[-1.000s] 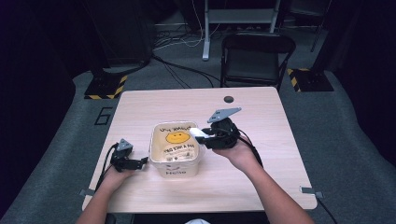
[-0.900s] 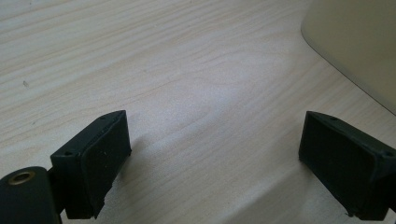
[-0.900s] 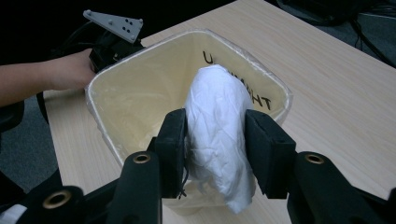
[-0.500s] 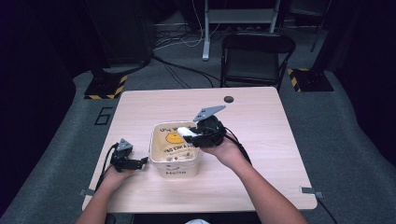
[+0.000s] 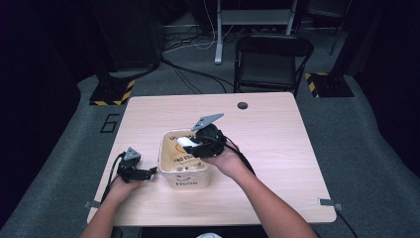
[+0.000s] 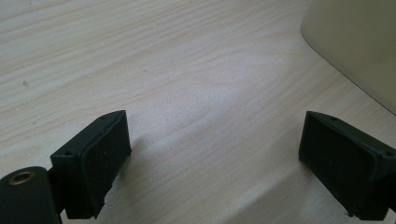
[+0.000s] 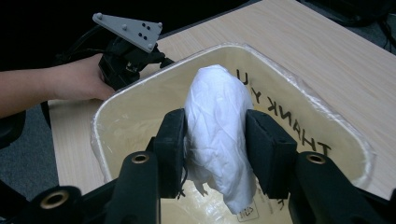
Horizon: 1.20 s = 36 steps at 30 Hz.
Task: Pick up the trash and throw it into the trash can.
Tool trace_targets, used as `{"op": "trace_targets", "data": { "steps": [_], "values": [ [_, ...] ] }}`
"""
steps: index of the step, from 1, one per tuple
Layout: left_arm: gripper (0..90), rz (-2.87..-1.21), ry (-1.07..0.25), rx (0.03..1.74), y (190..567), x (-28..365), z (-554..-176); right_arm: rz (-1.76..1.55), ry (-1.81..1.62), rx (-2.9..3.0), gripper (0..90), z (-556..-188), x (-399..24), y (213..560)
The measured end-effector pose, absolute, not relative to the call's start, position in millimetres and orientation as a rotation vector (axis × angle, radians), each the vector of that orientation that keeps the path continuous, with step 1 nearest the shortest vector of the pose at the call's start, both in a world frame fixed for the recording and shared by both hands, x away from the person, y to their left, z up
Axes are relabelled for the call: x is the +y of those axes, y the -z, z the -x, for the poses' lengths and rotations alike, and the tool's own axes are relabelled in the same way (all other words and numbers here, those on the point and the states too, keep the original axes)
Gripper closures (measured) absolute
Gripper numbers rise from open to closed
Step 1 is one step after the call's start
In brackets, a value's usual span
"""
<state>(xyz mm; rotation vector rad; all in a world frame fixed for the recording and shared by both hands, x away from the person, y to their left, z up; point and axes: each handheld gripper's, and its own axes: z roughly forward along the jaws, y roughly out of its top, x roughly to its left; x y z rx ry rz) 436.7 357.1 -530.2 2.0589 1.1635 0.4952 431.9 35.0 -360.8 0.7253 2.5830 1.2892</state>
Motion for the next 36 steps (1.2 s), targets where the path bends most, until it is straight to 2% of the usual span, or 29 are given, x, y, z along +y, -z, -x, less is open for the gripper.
{"op": "trace_targets", "data": {
  "steps": [16, 21, 26, 36],
  "values": [
    [8.9, -2.06, -0.495, 1.163, 530, 357, -437, -0.708, -1.26, 2.618, 56.9, -438, 62, 380],
    [9.0, -2.06, -0.495, 1.163, 530, 357, -437, -0.705, -1.256, 2.626, 54.4, -440, 64, 383],
    [8.9, -2.059, -0.495, 1.163, 530, 357, -437, -0.733, -1.245, 2.601, 43.4, -440, 63, 383],
    [8.9, -2.061, -0.493, 1.163, 530, 357, -437, -0.745, -1.266, 2.553, 42.7, -436, 42, 373]
  ]
}}
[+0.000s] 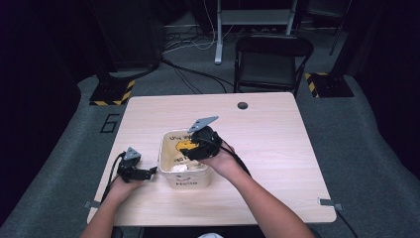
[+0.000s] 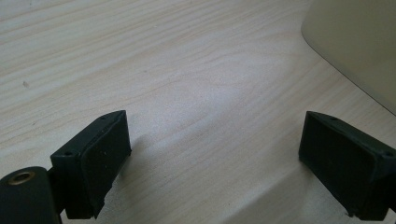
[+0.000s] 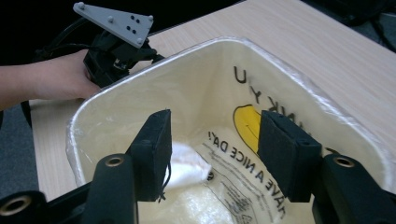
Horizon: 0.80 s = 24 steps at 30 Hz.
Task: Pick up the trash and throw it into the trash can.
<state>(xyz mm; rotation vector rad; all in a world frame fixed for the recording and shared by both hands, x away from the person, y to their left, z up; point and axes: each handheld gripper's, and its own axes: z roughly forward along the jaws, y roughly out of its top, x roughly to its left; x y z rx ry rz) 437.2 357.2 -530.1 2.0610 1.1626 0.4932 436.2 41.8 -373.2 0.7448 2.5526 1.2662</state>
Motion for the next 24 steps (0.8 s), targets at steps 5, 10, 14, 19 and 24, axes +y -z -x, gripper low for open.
{"op": "trace_targets", "data": {
  "steps": [5, 10, 14, 19, 24],
  "values": [
    [8.9, -2.06, -0.492, 1.163, 530, 357, -437, -0.774, -1.262, 2.505, 37.9, -436, 25, 368],
    [9.0, -2.062, -0.491, 1.164, 530, 357, -437, -0.828, -1.246, 2.426, 33.0, -437, 0, 361],
    [9.0, -2.063, -0.498, 1.161, 530, 357, -437, -0.872, -1.246, 2.354, 30.0, -439, -23, 356],
    [9.0, -2.06, -0.496, 1.164, 530, 357, -437, -0.938, -1.252, 2.288, 28.4, -441, -54, 357],
    [9.0, -2.06, -0.498, 1.163, 530, 357, -437, -0.993, -1.225, 2.242, 25.2, -440, -83, 360]
  ]
}}
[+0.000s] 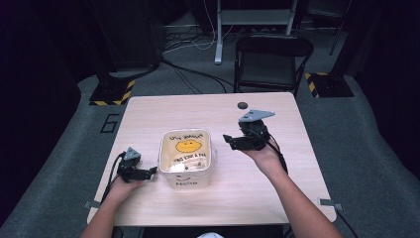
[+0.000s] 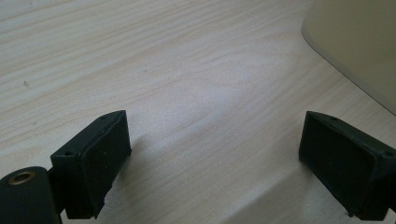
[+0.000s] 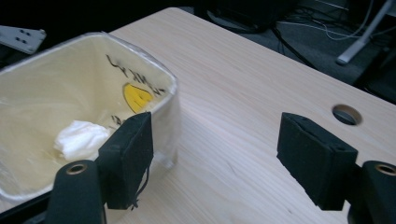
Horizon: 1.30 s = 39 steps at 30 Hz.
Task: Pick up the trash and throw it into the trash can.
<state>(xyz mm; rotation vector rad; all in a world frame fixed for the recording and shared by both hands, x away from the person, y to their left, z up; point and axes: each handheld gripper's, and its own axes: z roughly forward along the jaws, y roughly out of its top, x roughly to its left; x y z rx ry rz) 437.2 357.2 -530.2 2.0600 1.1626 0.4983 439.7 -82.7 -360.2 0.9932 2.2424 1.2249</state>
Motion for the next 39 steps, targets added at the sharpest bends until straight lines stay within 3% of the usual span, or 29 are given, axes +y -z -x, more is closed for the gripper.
{"op": "trace_targets", "data": {
  "steps": [7, 39],
  "values": [
    [9.0, -2.062, -0.494, 1.166, 530, 357, -437, -1.043, -1.181, 2.153, 17.0, -437, -112, 374],
    [9.0, -2.063, -0.495, 1.165, 530, 357, -437, -1.301, -0.936, 2.016, 13.5, -418, -182, 471]
  ]
}}
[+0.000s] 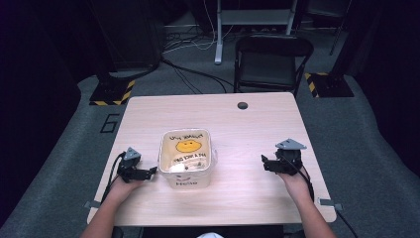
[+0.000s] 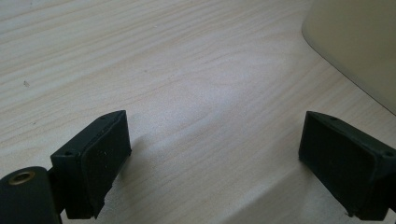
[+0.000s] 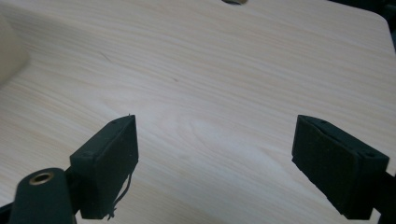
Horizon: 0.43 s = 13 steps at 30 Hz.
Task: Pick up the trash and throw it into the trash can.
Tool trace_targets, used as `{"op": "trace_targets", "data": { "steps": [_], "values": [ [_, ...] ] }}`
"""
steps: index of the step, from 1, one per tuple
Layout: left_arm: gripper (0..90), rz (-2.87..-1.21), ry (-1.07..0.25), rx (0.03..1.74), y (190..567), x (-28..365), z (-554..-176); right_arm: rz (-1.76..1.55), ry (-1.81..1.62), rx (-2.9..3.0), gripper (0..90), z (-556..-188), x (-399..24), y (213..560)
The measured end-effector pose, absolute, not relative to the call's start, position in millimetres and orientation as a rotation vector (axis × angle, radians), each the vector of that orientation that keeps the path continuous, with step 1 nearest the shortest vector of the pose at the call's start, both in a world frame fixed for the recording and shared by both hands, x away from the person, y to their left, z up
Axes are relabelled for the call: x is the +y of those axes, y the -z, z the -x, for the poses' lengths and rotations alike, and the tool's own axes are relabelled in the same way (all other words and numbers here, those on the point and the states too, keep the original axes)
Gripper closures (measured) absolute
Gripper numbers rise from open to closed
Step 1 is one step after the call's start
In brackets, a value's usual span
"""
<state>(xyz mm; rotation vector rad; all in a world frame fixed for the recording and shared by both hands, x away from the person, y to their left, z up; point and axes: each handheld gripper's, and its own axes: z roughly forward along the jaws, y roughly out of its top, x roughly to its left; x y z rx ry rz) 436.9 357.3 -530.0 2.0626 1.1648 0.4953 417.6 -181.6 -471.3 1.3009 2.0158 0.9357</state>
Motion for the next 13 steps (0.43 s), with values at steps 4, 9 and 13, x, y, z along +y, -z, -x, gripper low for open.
{"op": "trace_targets", "data": {
  "steps": [4, 9, 13],
  "values": [
    [9.0, -2.062, -0.494, 1.165, 530, 357, -437, -1.36, -0.886, 1.979, 13.1, -418, -192, 488],
    [9.0, -2.062, -0.495, 1.165, 530, 357, -437, -1.448, -0.857, 1.949, 11.8, -418, -204, 503],
    [9.0, -2.063, -0.496, 1.164, 530, 357, -437, -1.484, -0.799, 1.931, 10.9, -418, -212, 512]
  ]
}}
